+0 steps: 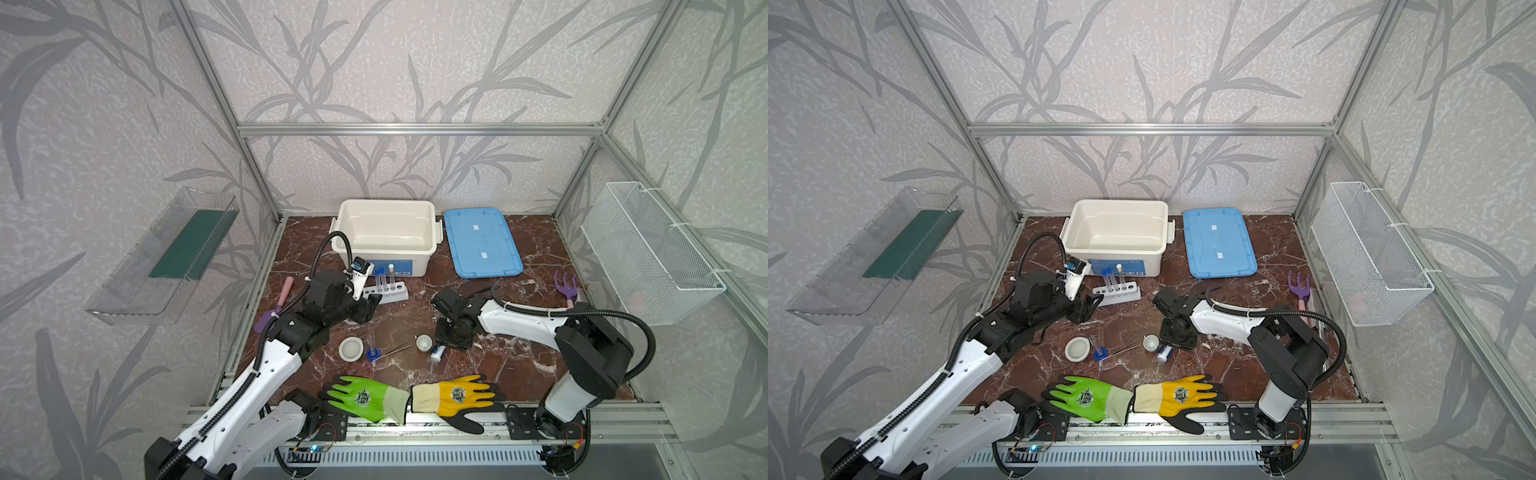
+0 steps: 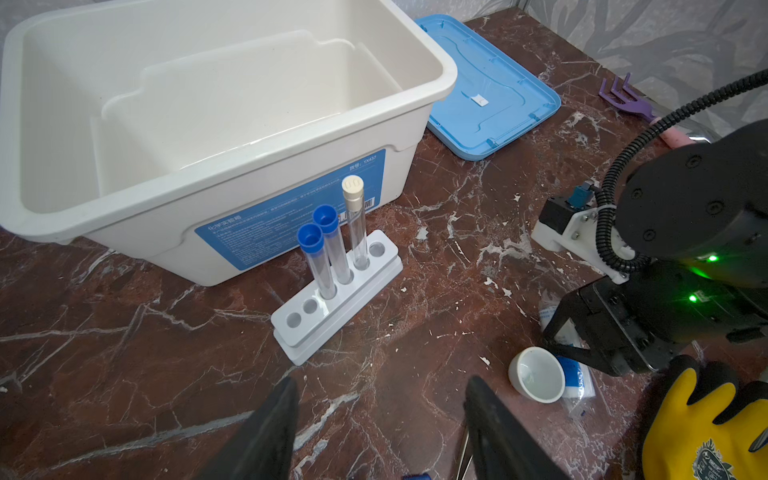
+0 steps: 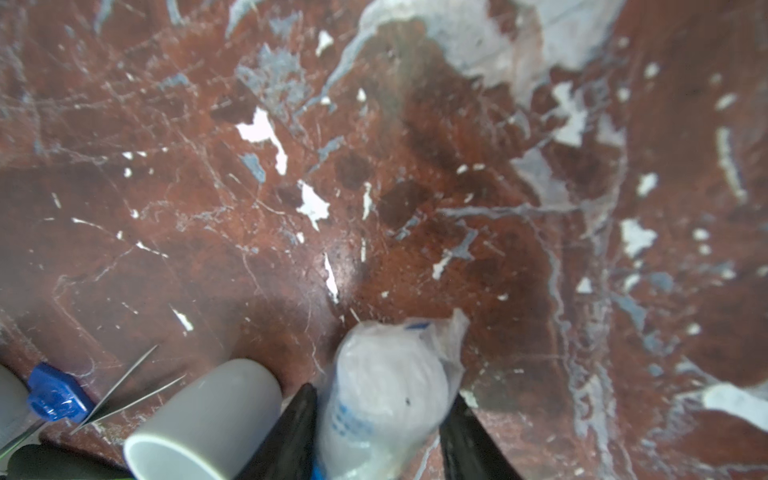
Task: Organize the chemistry lab equipment
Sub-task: 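Lower the right gripper and close it on the blue-labelled tube, then carry the tube over the white bin with the right gripper while the left arm follows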
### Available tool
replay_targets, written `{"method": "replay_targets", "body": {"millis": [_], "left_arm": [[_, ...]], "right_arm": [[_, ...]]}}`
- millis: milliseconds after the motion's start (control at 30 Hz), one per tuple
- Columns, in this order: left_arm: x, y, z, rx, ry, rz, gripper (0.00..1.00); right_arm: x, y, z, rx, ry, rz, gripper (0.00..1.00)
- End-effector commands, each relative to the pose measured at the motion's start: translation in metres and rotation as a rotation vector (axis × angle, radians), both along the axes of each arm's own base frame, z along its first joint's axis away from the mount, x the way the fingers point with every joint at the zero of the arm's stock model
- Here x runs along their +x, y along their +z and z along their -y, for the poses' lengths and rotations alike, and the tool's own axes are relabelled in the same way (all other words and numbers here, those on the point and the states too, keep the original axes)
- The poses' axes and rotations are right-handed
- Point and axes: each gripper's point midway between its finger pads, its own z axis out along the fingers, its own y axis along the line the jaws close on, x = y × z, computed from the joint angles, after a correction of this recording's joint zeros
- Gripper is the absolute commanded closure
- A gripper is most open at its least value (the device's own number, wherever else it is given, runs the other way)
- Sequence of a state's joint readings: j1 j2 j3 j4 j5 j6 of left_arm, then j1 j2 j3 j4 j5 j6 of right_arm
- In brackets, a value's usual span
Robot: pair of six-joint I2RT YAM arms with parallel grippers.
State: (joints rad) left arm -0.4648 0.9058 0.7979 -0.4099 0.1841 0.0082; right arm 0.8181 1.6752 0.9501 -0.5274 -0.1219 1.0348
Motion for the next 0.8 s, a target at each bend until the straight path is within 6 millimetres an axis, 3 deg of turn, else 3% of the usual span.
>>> {"method": "replay_targets", "body": {"millis": [0, 400, 633, 767], "left_arm": [[0.000, 0.012, -0.001, 0.007, -0.004, 0.027, 0.36], [0.001, 0.013, -0.003, 0.014, 0.006, 0.031, 0.36], [0.001, 0.013, -0.004, 0.015, 0.010, 0.035, 0.36], [0.002, 0.015, -0.006, -0.004, 0.025, 0.033, 0.36]], "right_arm": [[0.000, 0.002, -0.005, -0.007, -0.007, -0.013, 0.55], [0.013, 0.013, -0.002, -0.032, 0.028, 0.028, 0.71], [0.034, 0.041, -0.001, -0.062, 0.133, 0.087, 0.72], [0.050, 0.069, -0.006, -0.051, 0.225, 0.160, 0.72]]}}
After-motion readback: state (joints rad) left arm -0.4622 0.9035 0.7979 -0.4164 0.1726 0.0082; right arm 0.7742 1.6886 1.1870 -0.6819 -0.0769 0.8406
